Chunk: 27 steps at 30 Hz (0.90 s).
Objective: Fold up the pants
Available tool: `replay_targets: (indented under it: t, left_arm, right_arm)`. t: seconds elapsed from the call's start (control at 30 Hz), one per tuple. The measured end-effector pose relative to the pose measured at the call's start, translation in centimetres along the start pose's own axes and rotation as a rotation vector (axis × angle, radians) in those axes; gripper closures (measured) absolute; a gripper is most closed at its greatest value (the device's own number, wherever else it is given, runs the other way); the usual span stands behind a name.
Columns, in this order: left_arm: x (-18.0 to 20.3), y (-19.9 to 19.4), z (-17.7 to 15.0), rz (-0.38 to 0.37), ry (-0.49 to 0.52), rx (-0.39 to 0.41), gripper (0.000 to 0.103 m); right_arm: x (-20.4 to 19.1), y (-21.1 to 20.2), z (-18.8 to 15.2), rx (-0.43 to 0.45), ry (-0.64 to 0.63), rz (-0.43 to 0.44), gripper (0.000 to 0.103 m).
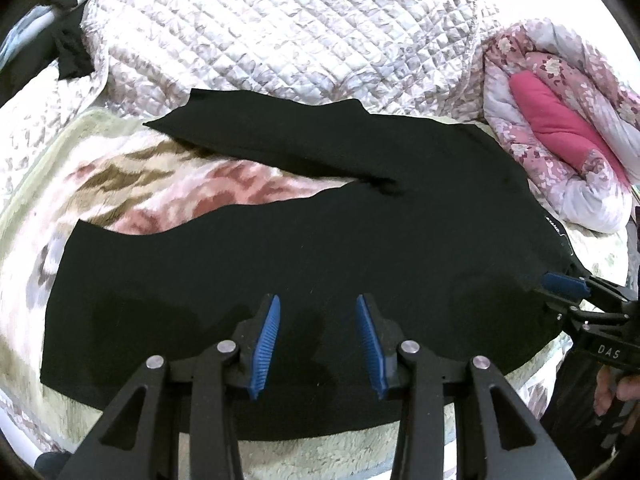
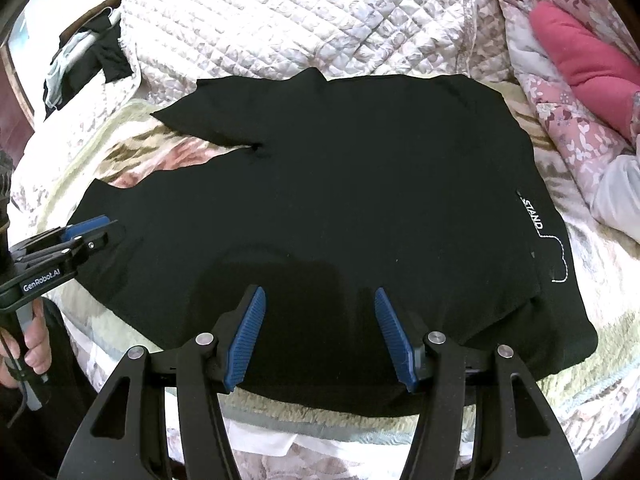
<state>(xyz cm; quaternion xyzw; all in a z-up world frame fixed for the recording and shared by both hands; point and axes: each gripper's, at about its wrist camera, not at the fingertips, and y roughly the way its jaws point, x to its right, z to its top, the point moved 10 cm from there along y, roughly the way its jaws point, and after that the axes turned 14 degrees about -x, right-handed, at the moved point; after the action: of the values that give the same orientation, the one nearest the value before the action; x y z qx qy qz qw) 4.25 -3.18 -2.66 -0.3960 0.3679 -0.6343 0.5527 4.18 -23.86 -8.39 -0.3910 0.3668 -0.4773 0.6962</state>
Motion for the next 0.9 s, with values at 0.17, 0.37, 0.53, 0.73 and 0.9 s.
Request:
replay_targets:
  t: [0.17, 0.37, 0.53, 0.73, 0.9]
  left_arm:
    - [0.0, 0.2, 0.5, 0.0, 0.001, -0.002, 0.061]
    - [-0.6, 1.2, 3.1, -0.005, 0.023, -0.011, 0.06]
    - [-1.9, 1.7, 7.9, 0.006, 0.054, 0.026, 0.052]
    - [-4.3, 3.9, 15.3, 0.033, 0.07, 0.052, 0.045]
    - [-6.4, 7.1, 20.5, 0.078, 0.075, 0.062, 0.043]
  right_arm:
    - [0.4, 0.3, 1.0, -0.001, -0.004, 0.001, 0.045]
    - [0.8, 0.4, 4.7, 0.014, -0.038, 0.01, 0.045]
    - [1.9, 0.5, 10.2, 0.038, -0.083, 0.009, 0.038]
    - [3.7, 2.4, 16.7, 0.049, -0.172, -0.048, 0.037]
    - [5.7, 5.3, 20.9, 0.031, -0.198, -0.053, 0.037]
